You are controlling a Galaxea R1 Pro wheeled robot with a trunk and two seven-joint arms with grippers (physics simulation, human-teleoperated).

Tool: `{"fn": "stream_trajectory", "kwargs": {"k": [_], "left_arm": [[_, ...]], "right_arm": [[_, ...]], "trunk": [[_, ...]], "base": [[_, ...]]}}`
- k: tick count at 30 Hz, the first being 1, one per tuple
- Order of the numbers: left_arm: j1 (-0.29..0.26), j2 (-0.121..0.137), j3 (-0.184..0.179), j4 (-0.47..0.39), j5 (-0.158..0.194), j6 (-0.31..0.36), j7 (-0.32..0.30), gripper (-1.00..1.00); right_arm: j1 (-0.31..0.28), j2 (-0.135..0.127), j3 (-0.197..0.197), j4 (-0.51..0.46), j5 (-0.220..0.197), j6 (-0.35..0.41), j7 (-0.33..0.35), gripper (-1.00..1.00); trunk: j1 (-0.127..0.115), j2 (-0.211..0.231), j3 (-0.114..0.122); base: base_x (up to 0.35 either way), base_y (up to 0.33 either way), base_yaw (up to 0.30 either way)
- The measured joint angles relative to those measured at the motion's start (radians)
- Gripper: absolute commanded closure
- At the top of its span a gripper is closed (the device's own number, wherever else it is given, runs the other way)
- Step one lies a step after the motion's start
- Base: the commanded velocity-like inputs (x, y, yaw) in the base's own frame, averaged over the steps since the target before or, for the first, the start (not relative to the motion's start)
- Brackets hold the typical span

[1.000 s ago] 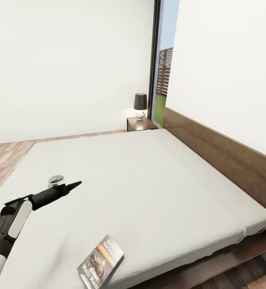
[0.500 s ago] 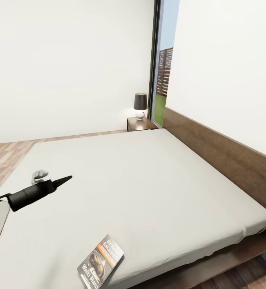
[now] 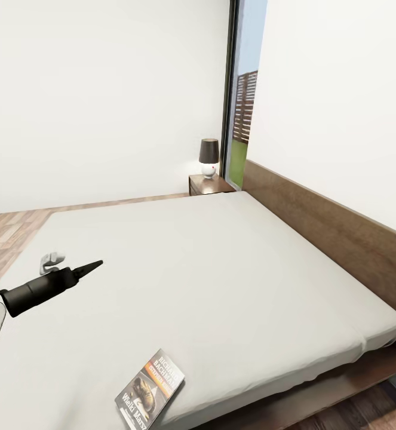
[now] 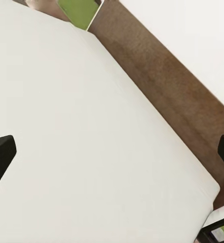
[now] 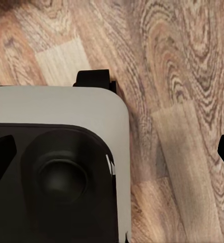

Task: In the bedroom, move the book from the bed onto either nightstand, and place the two sandals side by side next to the bed.

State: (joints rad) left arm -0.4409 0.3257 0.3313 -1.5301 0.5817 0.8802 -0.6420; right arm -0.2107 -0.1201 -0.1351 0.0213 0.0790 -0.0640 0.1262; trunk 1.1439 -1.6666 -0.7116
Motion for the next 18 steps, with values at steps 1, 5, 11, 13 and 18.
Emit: {"fn": "stream_trajectory", "kwargs": {"k": [1,5,11,13,18], "left_arm": [[0.000,0.000,0.000,0.000,0.000,0.000,0.000,-1.00],[0.001,-0.001,0.001,-0.002,0.000,0.001,0.001,-1.00],[0.001,-0.002,0.002,-0.002,-0.002,0.001,0.003,-1.00],[0.001,-0.002,0.002,-0.002,-0.003,0.001,0.003,-1.00],[0.001,-0.003,0.001,-0.002,-0.006,0.000,0.005,-1.00]], "right_arm": [[0.000,0.000,0.000,0.000,0.000,0.000,0.000,-1.00],[0.000,0.000,0.000,-0.001,0.000,0.000,0.000,-1.00],[0.000,0.000,0.001,-0.001,0.000,0.000,0.000,-1.00],[0.000,0.000,0.001,-0.002,0.000,0.000,0.000,-1.00],[0.000,0.000,0.001,-0.002,0.000,0.000,0.000,-1.00]], "trunk": [[0.000,0.000,0.000],[0.000,0.000,0.000],[0.000,0.000,0.000],[0.000,0.000,0.000],[0.000,0.000,0.000]], "base": [[0.000,0.000,0.000],[0.000,0.000,0.000],[0.000,0.000,0.000],[0.000,0.000,0.000],[0.000,0.000,0.000]]}}
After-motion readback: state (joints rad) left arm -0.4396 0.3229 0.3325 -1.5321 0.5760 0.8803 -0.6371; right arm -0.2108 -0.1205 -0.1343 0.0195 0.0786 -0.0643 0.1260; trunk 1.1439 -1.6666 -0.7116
